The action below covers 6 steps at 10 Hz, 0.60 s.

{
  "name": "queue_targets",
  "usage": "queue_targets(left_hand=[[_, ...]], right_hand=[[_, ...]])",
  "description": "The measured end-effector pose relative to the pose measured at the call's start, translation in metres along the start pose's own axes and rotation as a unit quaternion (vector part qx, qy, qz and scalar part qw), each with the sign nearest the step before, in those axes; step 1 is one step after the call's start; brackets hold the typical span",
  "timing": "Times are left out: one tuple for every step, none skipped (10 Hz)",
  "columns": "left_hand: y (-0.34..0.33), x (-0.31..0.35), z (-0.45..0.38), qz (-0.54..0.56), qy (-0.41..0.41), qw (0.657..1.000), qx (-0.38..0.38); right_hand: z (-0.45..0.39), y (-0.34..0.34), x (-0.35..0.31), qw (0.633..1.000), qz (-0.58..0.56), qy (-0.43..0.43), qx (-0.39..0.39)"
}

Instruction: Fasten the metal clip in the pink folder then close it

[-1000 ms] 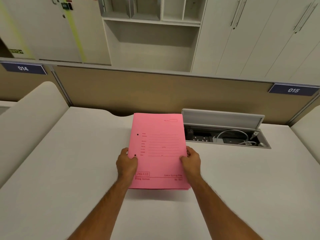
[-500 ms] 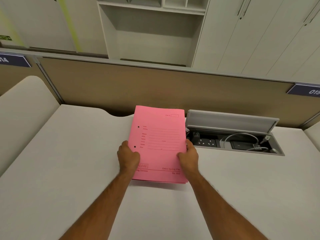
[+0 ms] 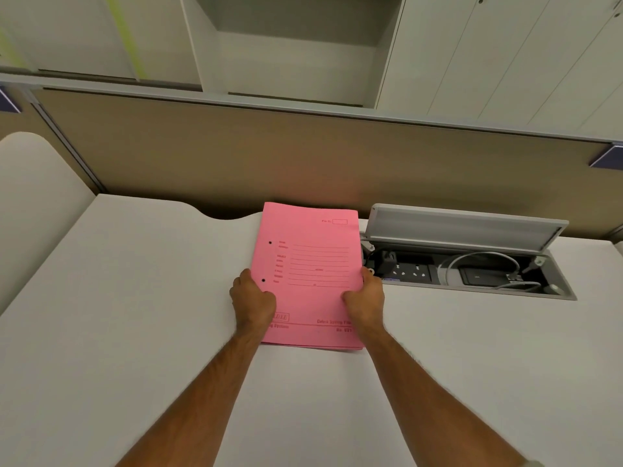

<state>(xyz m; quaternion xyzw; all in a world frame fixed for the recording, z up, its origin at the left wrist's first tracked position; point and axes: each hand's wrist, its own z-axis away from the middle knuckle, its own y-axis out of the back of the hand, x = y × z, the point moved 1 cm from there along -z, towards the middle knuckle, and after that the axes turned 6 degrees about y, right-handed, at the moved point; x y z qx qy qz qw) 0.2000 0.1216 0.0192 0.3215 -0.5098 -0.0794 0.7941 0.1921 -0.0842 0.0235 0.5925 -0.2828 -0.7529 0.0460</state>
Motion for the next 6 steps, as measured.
queue_targets(left_hand=[[-0.003, -0.001, -0.003, 0.001, -0.011, 1.0, 0.003], [-0.004, 0.0, -0.005, -0.005, -0.016, 1.0, 0.005], [-0.005, 0.002, -0.003, -0.042, -0.012, 0.999, 0.016], [-0.007, 0.005, 0.001, -0.112, 0.004, 0.993, 0.036], [-0.005, 0.01, 0.008, -0.113, -0.006, 0.992, 0.046], [-0.003, 0.016, 0.011, -0.116, -0.04, 0.991, 0.06]], right_hand=[[-0.002, -0.002, 0.004, 1.0, -0.001, -0.004, -0.002], [-0.005, -0.003, 0.004, 1.0, 0.004, -0.003, 0.005], [-0.004, -0.003, 0.001, 1.0, 0.002, -0.008, 0.004], [-0.002, -0.003, -0.004, 1.0, 0.012, 0.006, 0.017], [0.005, 0.003, -0.008, 0.998, 0.013, 0.017, 0.065], [0.012, 0.007, -0.01, 0.995, 0.021, 0.042, 0.088]])
